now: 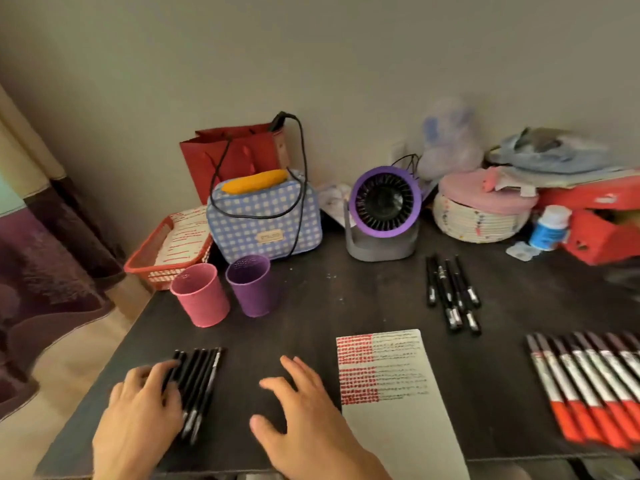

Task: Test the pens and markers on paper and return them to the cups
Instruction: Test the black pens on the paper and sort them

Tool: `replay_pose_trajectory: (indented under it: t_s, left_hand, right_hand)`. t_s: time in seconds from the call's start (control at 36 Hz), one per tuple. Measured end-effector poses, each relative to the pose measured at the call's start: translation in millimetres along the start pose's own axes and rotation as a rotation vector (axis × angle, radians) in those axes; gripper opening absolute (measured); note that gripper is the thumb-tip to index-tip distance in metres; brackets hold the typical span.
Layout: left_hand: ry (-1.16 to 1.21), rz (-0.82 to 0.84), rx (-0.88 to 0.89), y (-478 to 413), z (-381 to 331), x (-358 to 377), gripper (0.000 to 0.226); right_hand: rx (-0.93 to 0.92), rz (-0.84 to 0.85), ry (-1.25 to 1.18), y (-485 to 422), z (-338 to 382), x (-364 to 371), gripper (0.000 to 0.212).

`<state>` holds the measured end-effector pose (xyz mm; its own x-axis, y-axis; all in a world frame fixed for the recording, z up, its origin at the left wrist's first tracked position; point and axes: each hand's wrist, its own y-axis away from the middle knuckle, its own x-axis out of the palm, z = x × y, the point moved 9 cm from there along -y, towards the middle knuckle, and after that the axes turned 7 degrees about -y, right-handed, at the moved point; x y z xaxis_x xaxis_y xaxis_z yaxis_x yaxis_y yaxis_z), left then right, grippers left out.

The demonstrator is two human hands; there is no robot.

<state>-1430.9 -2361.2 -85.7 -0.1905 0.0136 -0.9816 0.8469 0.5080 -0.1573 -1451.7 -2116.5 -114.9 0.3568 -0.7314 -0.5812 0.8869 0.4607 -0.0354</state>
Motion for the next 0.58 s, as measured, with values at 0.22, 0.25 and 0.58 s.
replay_pose_trajectory:
  t_s: [0.22, 0.25, 0.58]
  left_hand:
    - [0.182, 0.042, 0.431, 14.2, -168.2, 21.8, 0.036]
    - [0.179, 0.081, 0.487, 16.7, -190.1, 27.3, 0.035]
    - [0.221, 0.265, 0.816, 37.4, -402.2, 52.5, 0.035]
  right_hand:
    - [0.153, -0.305, 0.087, 42.6, -80.7, -134.6, 0.043]
    - [0.160, -0.355, 0.128, 51.2, -92.7, -149.0, 0.041]
    - [0.301, -0.515, 0.504, 92.2, -151.7, -196.2, 0.055]
